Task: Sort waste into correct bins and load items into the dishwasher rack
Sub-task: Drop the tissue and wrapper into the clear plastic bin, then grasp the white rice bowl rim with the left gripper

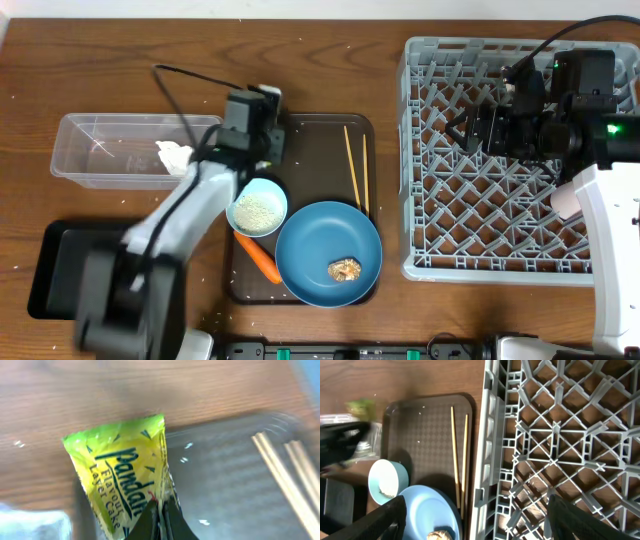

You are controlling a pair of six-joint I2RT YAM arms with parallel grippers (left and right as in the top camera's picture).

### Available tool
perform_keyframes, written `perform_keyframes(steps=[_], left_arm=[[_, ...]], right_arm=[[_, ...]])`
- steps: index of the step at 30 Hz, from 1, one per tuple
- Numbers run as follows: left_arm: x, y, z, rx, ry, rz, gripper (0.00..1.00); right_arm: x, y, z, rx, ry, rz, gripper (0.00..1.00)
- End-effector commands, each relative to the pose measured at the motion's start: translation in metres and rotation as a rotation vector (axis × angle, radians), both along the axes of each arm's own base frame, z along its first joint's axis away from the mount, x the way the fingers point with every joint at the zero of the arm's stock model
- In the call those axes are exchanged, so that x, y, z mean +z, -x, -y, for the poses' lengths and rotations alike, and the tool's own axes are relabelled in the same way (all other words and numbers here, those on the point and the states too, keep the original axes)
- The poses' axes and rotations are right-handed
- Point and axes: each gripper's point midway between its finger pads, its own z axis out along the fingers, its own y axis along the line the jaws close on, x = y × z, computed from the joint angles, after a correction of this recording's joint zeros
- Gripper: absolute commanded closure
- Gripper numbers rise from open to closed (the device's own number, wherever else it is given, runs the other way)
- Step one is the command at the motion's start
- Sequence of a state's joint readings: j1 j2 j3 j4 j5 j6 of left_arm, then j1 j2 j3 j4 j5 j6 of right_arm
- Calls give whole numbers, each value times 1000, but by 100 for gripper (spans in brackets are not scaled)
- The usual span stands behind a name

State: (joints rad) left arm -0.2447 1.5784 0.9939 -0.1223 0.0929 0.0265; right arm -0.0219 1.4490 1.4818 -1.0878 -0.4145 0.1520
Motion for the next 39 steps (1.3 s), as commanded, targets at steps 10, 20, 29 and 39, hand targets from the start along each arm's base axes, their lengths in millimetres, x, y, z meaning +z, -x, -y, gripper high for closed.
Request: perform_keyframes(steps=[10,20,29,39], left_arm=[[44,39,-152,954,173,45,94],[-6,10,-187,1201,357,44,47],[61,40,-136,717,263,-4,25],[38,146,-5,33,198,-343,26]], right_arm=[[1,0,-4,5,-8,-2,17],[-1,2,-4,6,-8,-11,17],[0,2,-5,8,-11,-11,16],[6,-9,-5,1,-14,40,15]])
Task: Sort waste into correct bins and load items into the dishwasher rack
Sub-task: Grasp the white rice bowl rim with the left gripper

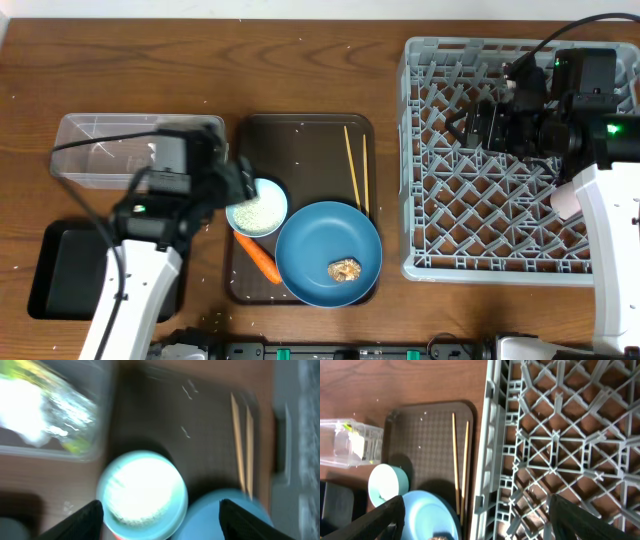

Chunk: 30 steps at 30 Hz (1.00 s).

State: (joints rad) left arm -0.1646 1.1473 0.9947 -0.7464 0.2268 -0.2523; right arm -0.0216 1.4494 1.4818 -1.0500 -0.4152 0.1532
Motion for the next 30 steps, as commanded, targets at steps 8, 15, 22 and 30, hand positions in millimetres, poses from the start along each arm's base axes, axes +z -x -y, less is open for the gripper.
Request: perform_keyframes(steps=[8,15,22,30], left_arm=[[-77,15,63,-270,-134,-154,35],[-136,7,53,-111,-242,-302,41],[-154,-7,60,-82,-225,-291,64],[-152,-10,61,-83,-218,-280,64]], right_arm=[[2,-1,-5,0,-16,3,14],[0,3,-5,0,-15,-17,15],[-1,3,-5,0,-16,-20,14],[-1,4,-5,0,-15,-22,14]])
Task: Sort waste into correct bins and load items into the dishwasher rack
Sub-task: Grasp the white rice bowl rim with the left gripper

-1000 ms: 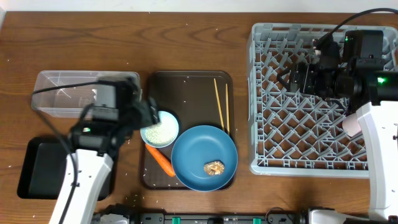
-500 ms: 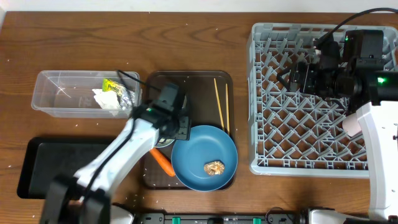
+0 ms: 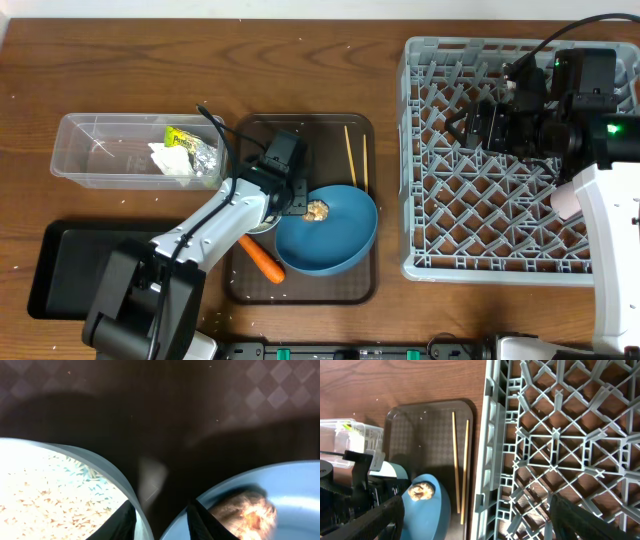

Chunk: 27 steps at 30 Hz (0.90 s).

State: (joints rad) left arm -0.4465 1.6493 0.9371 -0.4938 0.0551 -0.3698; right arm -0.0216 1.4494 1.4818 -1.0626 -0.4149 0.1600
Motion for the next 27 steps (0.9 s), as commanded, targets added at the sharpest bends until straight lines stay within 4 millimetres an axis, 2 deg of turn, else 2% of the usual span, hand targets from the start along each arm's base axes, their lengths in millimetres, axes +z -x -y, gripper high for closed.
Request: perform_keyframes(steps=[1,4,11,16,21,24,27], left_arm=[[-3,2,-5,15,-22,-10,60],[6,2,-5,16,-23,-4,51],[31,-4,-12,31,-38,73,49],[26,0,-14,30,-50,49,49],[27,-6,-19,43,-80,74,49],[39,-9,-17,45,-62,100,49],[63,-12,-15,68,-25,157,49]], right_arm=[[0,1,-5,5,-12,-6,14],[0,1,-5,5,-12,-6,14],[1,0,-5,5,-12,-4,14],[1,1,-5,5,-12,-4,14],[1,1,-5,5,-12,-4,14],[1,1,-5,5,-12,-4,14],[1,0,-5,5,-11,-3,14]])
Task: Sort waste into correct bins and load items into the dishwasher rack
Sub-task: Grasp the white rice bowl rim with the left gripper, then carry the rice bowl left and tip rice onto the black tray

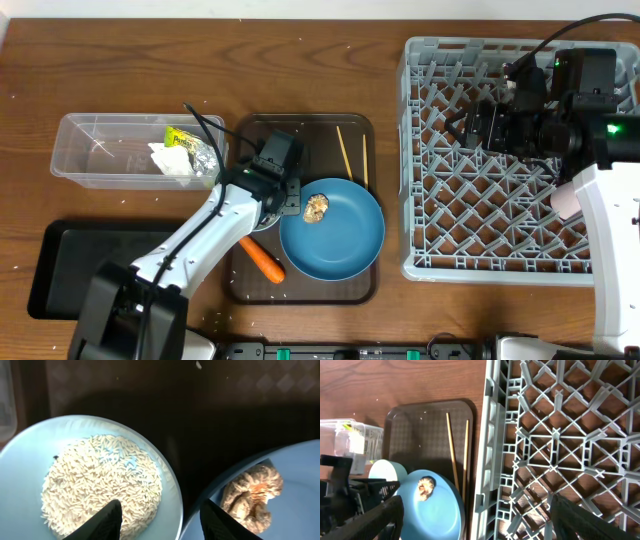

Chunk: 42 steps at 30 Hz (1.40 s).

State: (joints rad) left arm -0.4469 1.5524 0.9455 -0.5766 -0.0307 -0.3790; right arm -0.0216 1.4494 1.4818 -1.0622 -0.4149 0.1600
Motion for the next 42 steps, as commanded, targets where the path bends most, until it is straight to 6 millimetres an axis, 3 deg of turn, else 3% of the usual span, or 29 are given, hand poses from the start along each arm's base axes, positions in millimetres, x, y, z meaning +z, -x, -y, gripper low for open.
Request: perform_keyframes(steps=[1,5,9,15,19,23,26,28,35,42], left_arm=[[42,-15,2,31,44,123,49],[50,-18,-4,47,19,161,49],[25,-18,-11,62,-40,116,49],[-11,-16,-2,42,-29,18,49],[-13,-10,5,26,7,-17,49],[-16,-2,-1,29,-20,-47,49],[-16,-4,0,30,-19,-39,70],[-16,-5,0,30,-17,-38,77],[-25,6,0,-17,-53,-86,73],[-38,4,0,-121,-89,-102,72]], right_arm=[[1,0,-5,5,-11,-4,13],[2,-1,-5,5,-11,3,13],[2,-2,-5,5,-12,8,13],[2,-2,-5,5,-12,6,13],[1,-1,-5,5,-12,2,13],[1,-1,-5,5,-11,2,13],[1,-1,-5,5,-12,3,13],[1,-1,-5,5,-12,2,13],[1,0,-5,5,-12,-1,13],[1,0,-5,5,-12,-2,13]])
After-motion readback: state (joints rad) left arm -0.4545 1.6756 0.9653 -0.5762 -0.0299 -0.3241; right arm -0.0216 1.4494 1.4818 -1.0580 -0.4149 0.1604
